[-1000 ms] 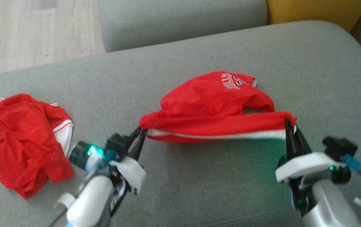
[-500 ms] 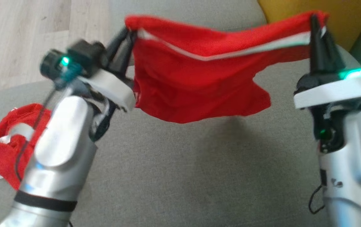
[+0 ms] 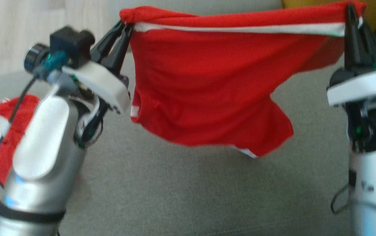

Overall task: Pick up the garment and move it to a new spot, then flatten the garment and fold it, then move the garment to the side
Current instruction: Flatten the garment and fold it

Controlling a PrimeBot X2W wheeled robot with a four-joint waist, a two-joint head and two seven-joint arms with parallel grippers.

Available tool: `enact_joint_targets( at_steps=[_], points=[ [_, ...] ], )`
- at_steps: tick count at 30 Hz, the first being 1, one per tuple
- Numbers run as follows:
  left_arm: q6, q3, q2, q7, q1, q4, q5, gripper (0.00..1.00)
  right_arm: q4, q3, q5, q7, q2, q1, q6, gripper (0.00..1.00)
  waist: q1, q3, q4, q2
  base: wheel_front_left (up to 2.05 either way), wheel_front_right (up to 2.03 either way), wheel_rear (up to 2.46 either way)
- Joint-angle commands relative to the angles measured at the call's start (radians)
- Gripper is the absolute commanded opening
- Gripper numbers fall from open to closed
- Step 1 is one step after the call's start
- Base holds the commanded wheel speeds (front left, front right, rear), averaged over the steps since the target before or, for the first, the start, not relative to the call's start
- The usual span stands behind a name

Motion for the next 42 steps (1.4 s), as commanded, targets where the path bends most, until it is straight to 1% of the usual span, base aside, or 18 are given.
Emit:
enact_joint_targets(
  at_steps=[1, 4, 7, 10, 13, 14, 15, 18, 21, 24, 28, 31, 36, 42],
  points=[
    [-0.006, 0.035, 0.037, 0.019, -0.136, -0.005, -0.01, 0.0, 0.009, 0.015, -0.003, 0.001, 0.004, -0.129, -0.001, 0.0, 0.0, 0.095, -0.014, 0.0, 0.0, 0.0, 0.0],
    [-0.015, 0.031, 0.046, 0.029, -0.259, 0.071, -0.021, 0.0, 0.119, 0.026, -0.019, -0.019, 0.004, -0.269, -0.001, 0.0, 0.0, 0.195, -0.032, 0.0, 0.0, 0.0, 0.0],
    [-0.02, 0.031, 0.054, 0.005, -0.408, 0.18, -0.023, 0.0, 0.27, 0.026, -0.037, -0.07, 0.004, -0.445, -0.001, 0.0, 0.0, 0.286, -0.049, 0.0, 0.0, 0.0, 0.0],
    [-0.021, 0.043, 0.047, -0.058, -0.565, 0.291, -0.015, 0.0, 0.424, 0.007, -0.073, -0.158, 0.004, -0.631, -0.001, 0.0, 0.0, 0.358, -0.056, 0.0, 0.0, 0.0, 0.0],
    [-0.022, 0.053, 0.028, -0.143, -0.697, 0.399, -0.007, 0.0, 0.559, -0.017, -0.103, -0.263, 0.004, -0.789, -0.001, 0.0, 0.0, 0.405, -0.051, 0.0, 0.0, 0.0, 0.0],
    [-0.022, 0.054, 0.019, -0.171, -0.73, 0.435, -0.005, 0.0, 0.6, -0.024, -0.111, -0.297, 0.004, -0.827, -0.001, 0.0, 0.0, 0.416, -0.048, 0.0, 0.0, 0.0, 0.0],
    [-0.022, 0.054, 0.019, -0.171, -0.73, 0.435, -0.005, 0.0, 0.6, -0.024, -0.111, -0.297, 0.004, -0.827, -0.001, 0.0, 0.0, 0.416, -0.048, 0.0, 0.0, 0.0, 0.0],
    [-0.022, 0.047, -0.007, -0.246, -0.789, 0.528, -0.005, 0.0, 0.721, -0.044, -0.117, -0.368, 0.004, -0.9, -0.001, 0.0, 0.0, 0.437, -0.039, 0.0, 0.0, 0.0, 0.0],
    [-0.024, 0.028, -0.034, -0.289, -0.79, 0.602, -0.017, 0.0, 0.834, -0.03, -0.109, -0.396, 0.004, -0.907, -0.001, 0.0, 0.0, 0.448, -0.029, 0.0, 0.0, 0.0, 0.0],
    [-0.025, 0.004, -0.056, -0.313, -0.75, 0.656, -0.032, 0.0, 0.937, 0.004, -0.105, -0.405, 0.004, -0.87, -0.001, 0.0, 0.0, 0.455, -0.02, 0.0, 0.0, 0.0, 0.0],
    [-0.026, -0.04, -0.074, -0.327, -0.661, 0.701, -0.063, 0.0, 1.058, 0.048, -0.09, -0.386, -0.001, -0.8, -0.001, 0.0, 0.0, 0.453, -0.008, 0.0, 0.0, 0.0, 0.0],
    [-0.026, -0.086, -0.074, -0.331, -0.569, 0.713, -0.091, 0.0, 1.118, 0.09, -0.059, -0.354, -0.011, -0.742, -0.001, 0.0, 0.0, 0.433, 0.001, 0.0, 0.0, 0.0, 0.0],
    [-0.026, -0.174, -0.055, -0.333, -0.399, 0.686, -0.13, 0.0, 1.154, 0.177, 0.015, -0.278, -0.044, -0.64, -0.001, 0.0, 0.0, 0.38, 0.019, 0.0, 0.0, 0.0, 0.0],
    [-0.026, -0.279, -0.006, -0.333, -0.229, 0.643, -0.154, 0.0, 1.114, 0.306, 0.11, -0.164, -0.109, -0.511, -0.001, 0.0, 0.0, 0.311, 0.025, 0.0, 0.0, 0.0, 0.0]
  ],
)
